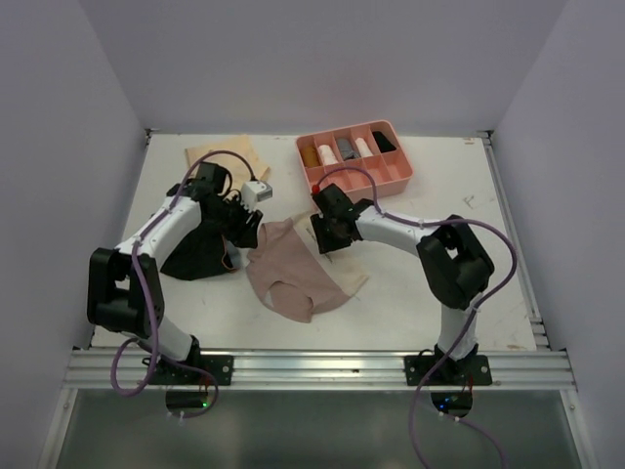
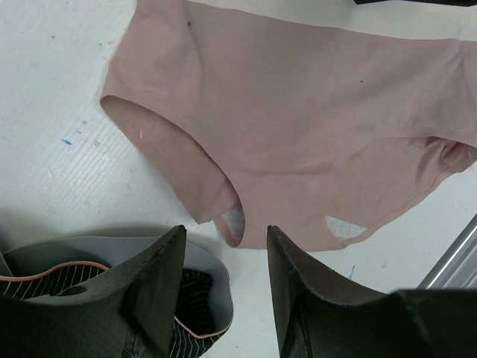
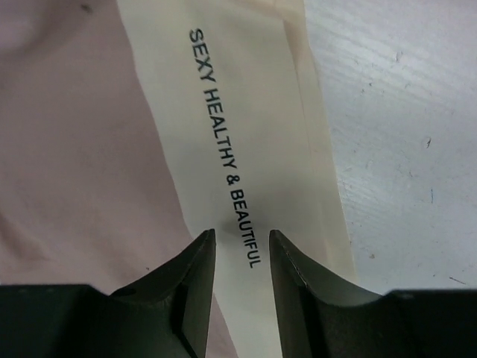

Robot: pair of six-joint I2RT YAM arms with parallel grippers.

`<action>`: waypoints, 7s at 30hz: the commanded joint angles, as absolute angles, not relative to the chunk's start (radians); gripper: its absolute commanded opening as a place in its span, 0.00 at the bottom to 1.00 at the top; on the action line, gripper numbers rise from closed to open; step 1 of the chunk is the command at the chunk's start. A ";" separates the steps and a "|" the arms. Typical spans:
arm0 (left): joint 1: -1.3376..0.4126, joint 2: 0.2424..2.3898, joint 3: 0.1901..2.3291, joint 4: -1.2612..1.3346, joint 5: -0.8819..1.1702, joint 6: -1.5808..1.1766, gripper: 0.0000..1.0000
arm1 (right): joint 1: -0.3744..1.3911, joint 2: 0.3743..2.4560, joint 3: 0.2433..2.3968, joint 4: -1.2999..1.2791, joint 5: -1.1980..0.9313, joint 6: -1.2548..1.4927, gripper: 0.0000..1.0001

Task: Roll the underwear
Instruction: Flatten the underwear

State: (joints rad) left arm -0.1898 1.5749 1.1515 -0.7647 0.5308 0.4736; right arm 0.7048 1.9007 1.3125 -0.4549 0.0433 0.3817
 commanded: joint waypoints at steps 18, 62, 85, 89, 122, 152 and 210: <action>-0.183 1.673 1.121 -0.660 0.556 0.500 0.49 | 0.580 1.577 0.773 -0.430 0.006 0.489 0.00; -0.469 1.677 1.062 -0.335 0.793 0.227 0.00 | 0.578 1.741 0.973 -0.359 -0.012 0.397 0.09; -0.403 1.790 1.107 -0.492 0.730 0.633 0.58 | 0.566 1.608 0.948 -0.410 -0.040 0.374 0.10; -0.405 1.844 1.121 -0.434 0.735 0.594 0.59 | 0.563 1.615 0.948 -0.414 -0.035 0.371 0.11; -1.022 1.660 1.082 -0.313 0.201 0.379 0.49 | 0.293 1.238 0.845 -0.557 -0.142 0.333 0.09; -0.735 1.750 1.141 -0.382 0.626 0.607 0.57 | 0.291 1.545 0.913 -0.351 -0.319 0.304 0.15; -0.425 1.600 0.997 -0.264 0.500 0.399 0.56 | 0.622 1.422 0.801 -0.367 -0.235 0.502 0.26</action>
State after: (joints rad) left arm -0.4149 1.5631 0.9619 -0.2363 0.4316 0.3527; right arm 0.5713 1.3769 0.8394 -0.4034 -0.2298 0.4381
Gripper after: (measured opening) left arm 0.554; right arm 0.262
